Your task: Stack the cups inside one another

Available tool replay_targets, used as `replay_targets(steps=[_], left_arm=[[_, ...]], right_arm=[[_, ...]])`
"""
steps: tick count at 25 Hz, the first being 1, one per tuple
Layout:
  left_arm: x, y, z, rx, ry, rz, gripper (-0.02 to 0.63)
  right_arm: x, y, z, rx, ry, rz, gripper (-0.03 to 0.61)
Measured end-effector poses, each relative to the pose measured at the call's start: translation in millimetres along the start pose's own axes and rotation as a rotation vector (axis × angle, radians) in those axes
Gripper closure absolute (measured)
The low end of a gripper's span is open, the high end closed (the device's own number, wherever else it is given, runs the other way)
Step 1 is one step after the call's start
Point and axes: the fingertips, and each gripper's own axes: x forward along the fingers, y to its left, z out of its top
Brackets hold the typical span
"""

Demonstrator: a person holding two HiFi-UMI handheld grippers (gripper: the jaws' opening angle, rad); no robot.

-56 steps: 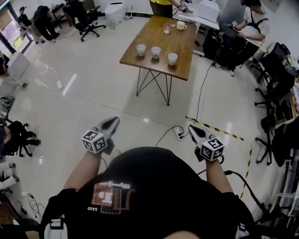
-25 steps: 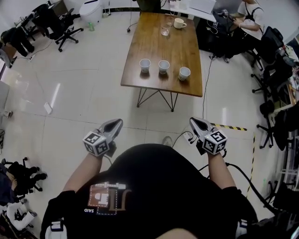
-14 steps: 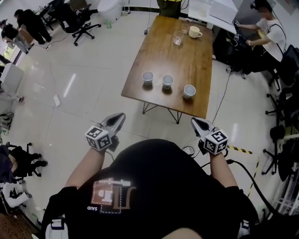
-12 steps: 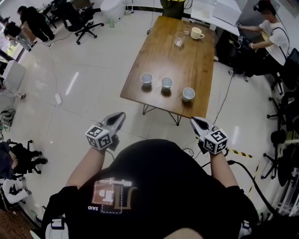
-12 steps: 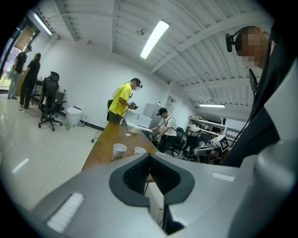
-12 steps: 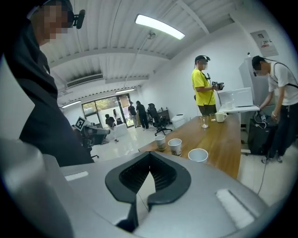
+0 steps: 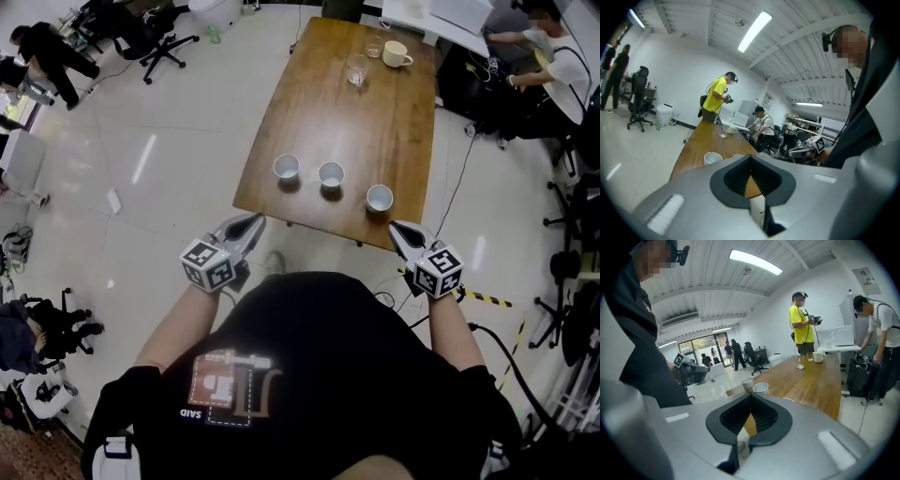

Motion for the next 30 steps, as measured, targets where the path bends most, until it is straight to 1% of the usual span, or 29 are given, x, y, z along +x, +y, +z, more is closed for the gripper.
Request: replay_targets(steps=[5,7,9,11,15,18,26,28,30], left_arm=[[30.9,45.5,9.8,-0.014,0.040,-0.124,0.612],[42.5,59.5,14.7,-0.007,0.067,-0.175,0.612],[52.3,68.8,18.2,0.003,0.087,-0.206,0.612],[59.9,74.9,19.2,0.009,0.101,-0.214,0.612],[73.8,81.0,18.4,0.001,0.095,-0.168,0.612],[79.1,77.3,16.1,-0.029,0.078,-0.130,0.612],[74.8,71.9,12.3,-0.050,0.053,-0.088,0.612],[70.5,74.4,14.9,-0.056,0.040,-0.080,0.612],[64.4,80.3,17.3,-0.062,0.027,-0.068,0.612]], right_arm=[[32.9,-7.5,23.5,0.015,0.001,-0.105,0.561],[43.8,-14.1,28.3,0.041,0.002,-0.142,0.545],[50.7,-24.0,29.5,0.059,0.013,-0.178,0.536],[53.8,-31.9,29.2,0.064,0.024,-0.192,0.529],[50.9,-45.9,29.2,0.059,0.040,-0.170,0.522],[49.8,-49.6,33.2,0.020,0.065,-0.134,0.518],[81.7,-29.3,57.0,-0.132,0.108,-0.010,0.511],[96.3,-17.0,67.3,-0.189,0.131,0.027,0.508],[116.4,-1.8,77.2,-0.272,0.164,0.068,0.505]])
